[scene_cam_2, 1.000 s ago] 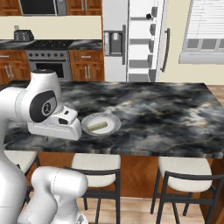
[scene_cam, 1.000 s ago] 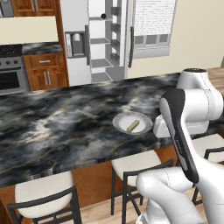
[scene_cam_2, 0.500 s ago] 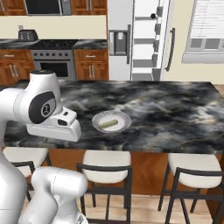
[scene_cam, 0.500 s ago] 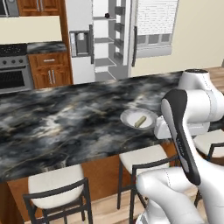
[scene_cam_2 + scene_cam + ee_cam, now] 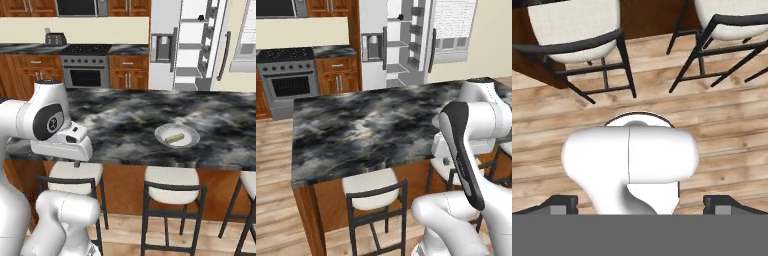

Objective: Retrieve the butter from the fridge and place it on a plate on the dining table. Then retrieve the butter knife by the fridge and place it near the plate.

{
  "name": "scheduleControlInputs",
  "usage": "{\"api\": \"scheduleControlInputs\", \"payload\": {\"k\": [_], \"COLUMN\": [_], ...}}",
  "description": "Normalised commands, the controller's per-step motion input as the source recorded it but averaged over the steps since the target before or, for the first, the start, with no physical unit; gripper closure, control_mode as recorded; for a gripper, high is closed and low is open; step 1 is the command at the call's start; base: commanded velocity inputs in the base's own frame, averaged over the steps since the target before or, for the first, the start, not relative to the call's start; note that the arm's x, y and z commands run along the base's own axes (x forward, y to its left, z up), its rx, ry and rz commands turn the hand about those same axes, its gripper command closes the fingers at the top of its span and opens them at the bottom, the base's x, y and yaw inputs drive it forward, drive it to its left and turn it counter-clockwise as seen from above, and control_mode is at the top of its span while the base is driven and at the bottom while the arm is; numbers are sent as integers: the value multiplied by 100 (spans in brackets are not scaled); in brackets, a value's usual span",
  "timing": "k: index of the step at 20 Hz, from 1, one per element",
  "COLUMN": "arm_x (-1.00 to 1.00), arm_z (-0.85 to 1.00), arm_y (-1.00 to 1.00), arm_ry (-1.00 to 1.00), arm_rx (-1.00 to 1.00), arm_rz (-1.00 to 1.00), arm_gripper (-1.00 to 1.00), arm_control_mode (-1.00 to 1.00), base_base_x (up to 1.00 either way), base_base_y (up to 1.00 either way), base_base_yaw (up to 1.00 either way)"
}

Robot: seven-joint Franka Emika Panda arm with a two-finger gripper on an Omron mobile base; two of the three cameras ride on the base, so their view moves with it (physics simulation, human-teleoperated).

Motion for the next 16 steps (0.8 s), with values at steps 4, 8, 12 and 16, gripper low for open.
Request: {"api": "scheduleControlInputs", "payload": {"k": [4, 8, 12, 16], "arm_x": [0, 0, 0, 0], "arm_z": [0, 0, 0, 0], "arm_y": [0, 0, 0, 0], "arm_ry": [0, 0, 0, 0], "arm_rx": [0, 0, 0, 0], "arm_rz": [0, 0, 0, 0], "arm_gripper": [-100, -100, -100, -100], "arm_control_mode": [100, 100, 100, 100], "base_base_x": [-57, -25, -1, 0], "base_base_y": [87, 87, 98, 100], "base_base_yaw": [15, 11, 4, 1]}}
